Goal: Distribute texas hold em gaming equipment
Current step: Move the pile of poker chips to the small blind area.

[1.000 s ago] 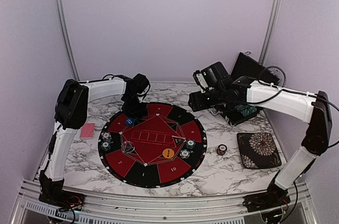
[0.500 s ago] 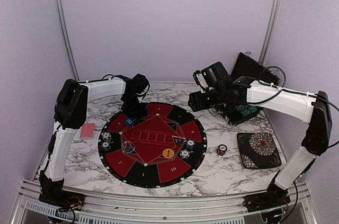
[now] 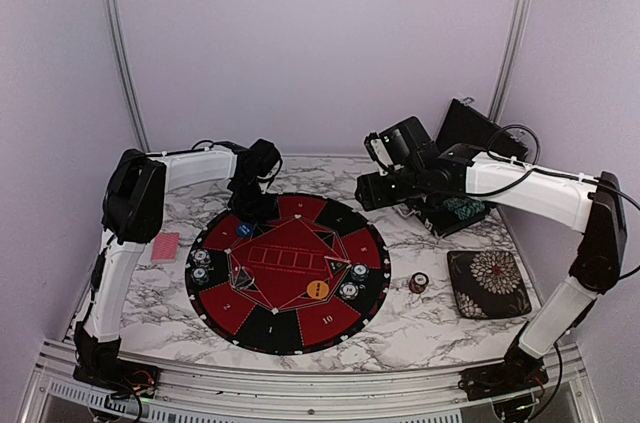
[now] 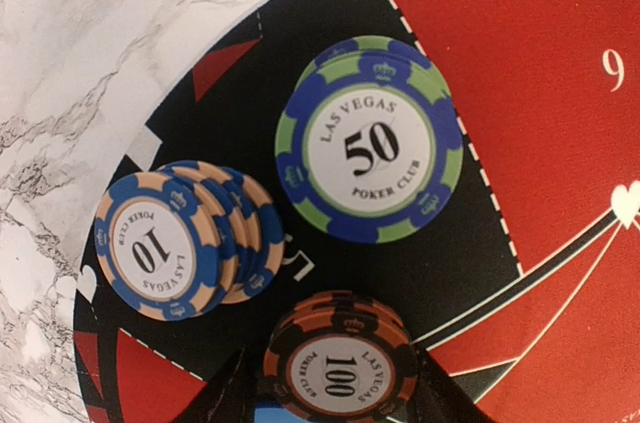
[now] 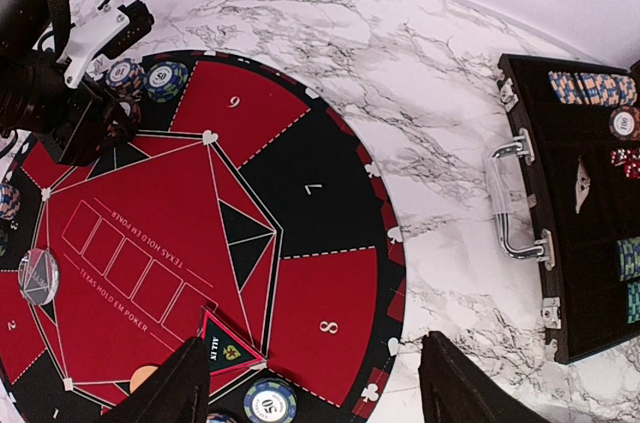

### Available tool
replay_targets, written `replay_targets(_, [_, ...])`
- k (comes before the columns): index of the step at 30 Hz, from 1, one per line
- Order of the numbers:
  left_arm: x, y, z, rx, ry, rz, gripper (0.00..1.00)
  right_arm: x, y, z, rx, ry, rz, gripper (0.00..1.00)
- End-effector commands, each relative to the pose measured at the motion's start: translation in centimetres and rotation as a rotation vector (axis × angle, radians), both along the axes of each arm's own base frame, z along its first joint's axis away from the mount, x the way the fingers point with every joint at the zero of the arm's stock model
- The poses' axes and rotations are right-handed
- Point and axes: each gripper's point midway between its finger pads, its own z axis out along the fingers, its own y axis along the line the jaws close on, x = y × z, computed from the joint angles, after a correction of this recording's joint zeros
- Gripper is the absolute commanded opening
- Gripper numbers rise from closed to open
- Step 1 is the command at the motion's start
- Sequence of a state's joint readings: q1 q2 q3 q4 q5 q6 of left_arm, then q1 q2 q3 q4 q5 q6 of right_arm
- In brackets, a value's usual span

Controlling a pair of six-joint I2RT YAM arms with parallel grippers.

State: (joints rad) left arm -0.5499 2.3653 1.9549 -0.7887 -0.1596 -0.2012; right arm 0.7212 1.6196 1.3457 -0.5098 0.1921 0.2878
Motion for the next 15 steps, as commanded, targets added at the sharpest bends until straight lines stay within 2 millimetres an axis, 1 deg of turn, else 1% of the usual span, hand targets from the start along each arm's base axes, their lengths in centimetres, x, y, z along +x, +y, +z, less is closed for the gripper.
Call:
replay_targets(1, [-0.9,2.2,-0.1,0.065,0.039,0.022,0.52,0.3,-0.4,1.1,0.019,-0.014,-0.022,0.7])
replay_targets(7, [-0.8,2.1,0.7,0.055,0.024,0.026,0.57,0.3,-0.4,1.2,0.021,-0.015,-0.024,0.69])
replay_targets(15, [-0.9,1.1,3.0,-0.005,0.001,0.012,0.72,0.0,-0.7,1.1,0.019,-0.012,-0.031,0.7])
